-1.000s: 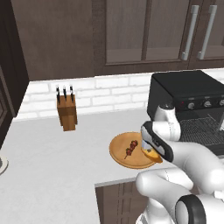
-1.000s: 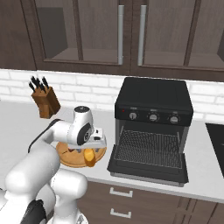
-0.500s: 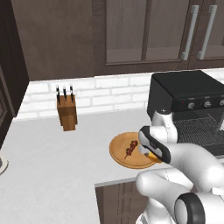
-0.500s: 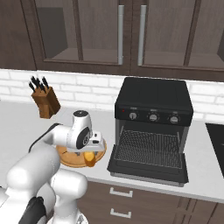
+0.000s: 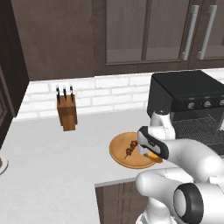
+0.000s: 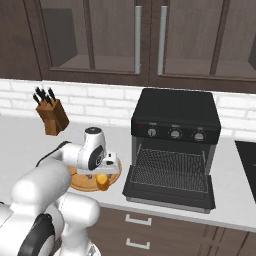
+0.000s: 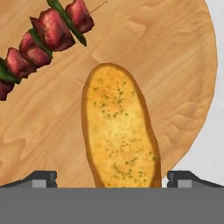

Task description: Pick up the kebab skewer and baguette bread, and place them inside the toaster oven. Close the toaster oven door and start by setting the timer.

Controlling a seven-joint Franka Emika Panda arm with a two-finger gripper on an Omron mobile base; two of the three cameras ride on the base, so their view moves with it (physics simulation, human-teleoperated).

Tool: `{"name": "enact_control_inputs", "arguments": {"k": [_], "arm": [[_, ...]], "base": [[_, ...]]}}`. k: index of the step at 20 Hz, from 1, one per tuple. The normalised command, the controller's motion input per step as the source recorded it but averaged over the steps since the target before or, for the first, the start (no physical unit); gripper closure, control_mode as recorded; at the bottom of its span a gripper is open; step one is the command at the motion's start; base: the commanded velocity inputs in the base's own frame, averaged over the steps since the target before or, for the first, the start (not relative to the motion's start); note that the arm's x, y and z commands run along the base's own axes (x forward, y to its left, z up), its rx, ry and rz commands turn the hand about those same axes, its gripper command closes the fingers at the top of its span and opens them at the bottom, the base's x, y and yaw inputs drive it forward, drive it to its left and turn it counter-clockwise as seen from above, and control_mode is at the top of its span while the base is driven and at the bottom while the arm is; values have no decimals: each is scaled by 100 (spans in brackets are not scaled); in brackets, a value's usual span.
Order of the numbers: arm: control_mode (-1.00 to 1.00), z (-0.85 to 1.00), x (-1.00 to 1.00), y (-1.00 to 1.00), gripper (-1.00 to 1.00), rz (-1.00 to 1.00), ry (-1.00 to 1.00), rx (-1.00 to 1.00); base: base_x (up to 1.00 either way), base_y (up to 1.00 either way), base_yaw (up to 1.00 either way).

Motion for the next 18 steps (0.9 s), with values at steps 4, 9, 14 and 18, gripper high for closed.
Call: {"name": "enact_control_inputs", "arguments": {"k": [4,9,14,18], "arm": [[-100,-26,5,0,-100,0,0,0],[-100,-28,6,0,-100,0,0,0],[-100,-25,2,0,-100,0,0,0],[-100,-25,1,0,-100,0,0,0]], "base": [[0,0,0],[0,0,0],[0,0,0],[0,0,0]]}}
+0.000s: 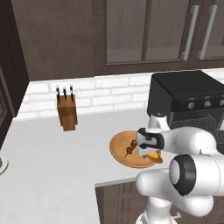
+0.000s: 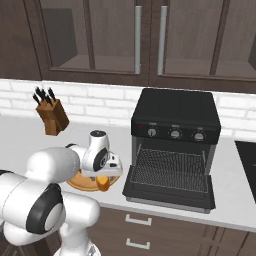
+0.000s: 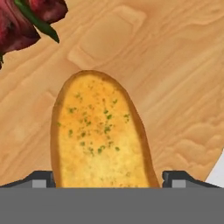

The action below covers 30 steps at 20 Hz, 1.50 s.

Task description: Pick up the kebab skewer and baguette bread, and place them inside the toaster oven. Close the toaster oven door and start by setting the timer.

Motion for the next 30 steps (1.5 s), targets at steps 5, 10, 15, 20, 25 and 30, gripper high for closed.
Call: {"name": "enact_control_inputs", "arguments": {"k": [5,10,15,20,25,30], "arm": [[-100,-25,0,0,100,0,0,0],[-100,-16,0,0,100,0,0,0],[-100,0,0,0,100,0,0,0],[-100,36,0,0,100,-2,0,0],[-100,96,-12,0,100,-8,0,0],[-100,59,-70,-6,100,-25,0,0]], "base": [[0,0,0],[0,0,0],[0,0,0],[0,0,0],[0,0,0],[0,0,0]]}}
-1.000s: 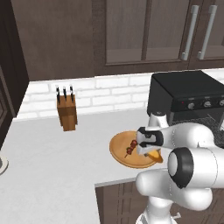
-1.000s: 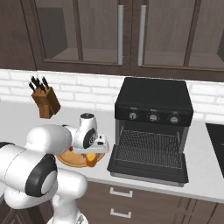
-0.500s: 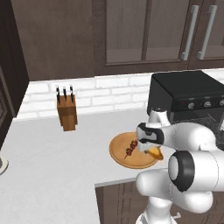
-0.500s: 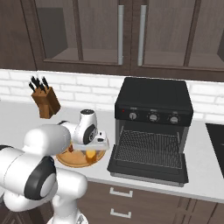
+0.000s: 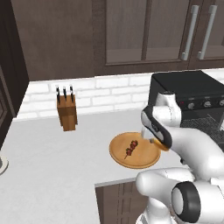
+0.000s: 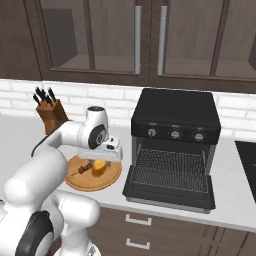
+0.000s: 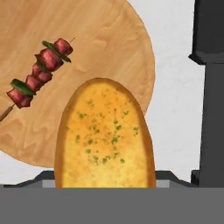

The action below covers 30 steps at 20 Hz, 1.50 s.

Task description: Pick up the kebab skewer and baguette bread, and place them inside the toaster oven. Close the toaster oven door and start by setting the timer.

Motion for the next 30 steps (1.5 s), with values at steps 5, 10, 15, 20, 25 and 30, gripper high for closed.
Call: {"name": "enact_control_inputs", "arguments": {"k": [5,10,15,20,25,30], "arm": [[-100,52,-53,-46,100,-39,0,4],[-100,45,-2,-79,100,-47,0,8],[-100,21,-1,-81,100,-50,0,9],[-100,4,0,-60,100,-53,-3,9],[-100,0,0,-53,100,-54,-7,14],[-100,0,17,-35,100,-54,-8,16]], "base": [[0,0,0],[0,0,0],[0,0,0],[0,0,0],[0,0,0],[0,0,0]]}}
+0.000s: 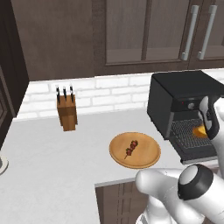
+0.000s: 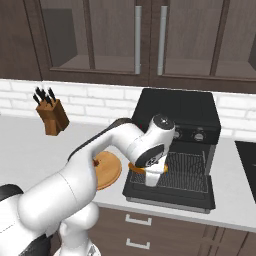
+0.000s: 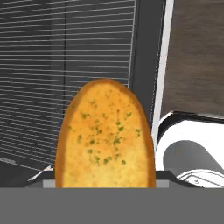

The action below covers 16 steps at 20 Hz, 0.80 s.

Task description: Pick up the kebab skewer and baguette bread, and place them inside the toaster oven. Close the toaster oven door and start by setting the timer.

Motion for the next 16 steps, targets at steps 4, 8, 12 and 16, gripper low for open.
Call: {"name": "enact_control_inputs", "arguments": {"k": [4,8,12,16], "arm": [[-100,0,33,-25,100,-49,-9,14],[-100,-1,32,-44,100,-7,-8,2],[-100,-14,5,-32,100,7,-22,-1],[-100,-18,0,-29,100,15,-22,-4]], "base": [[0,0,0],[0,0,0],[0,0,0],[0,0,0]]}}
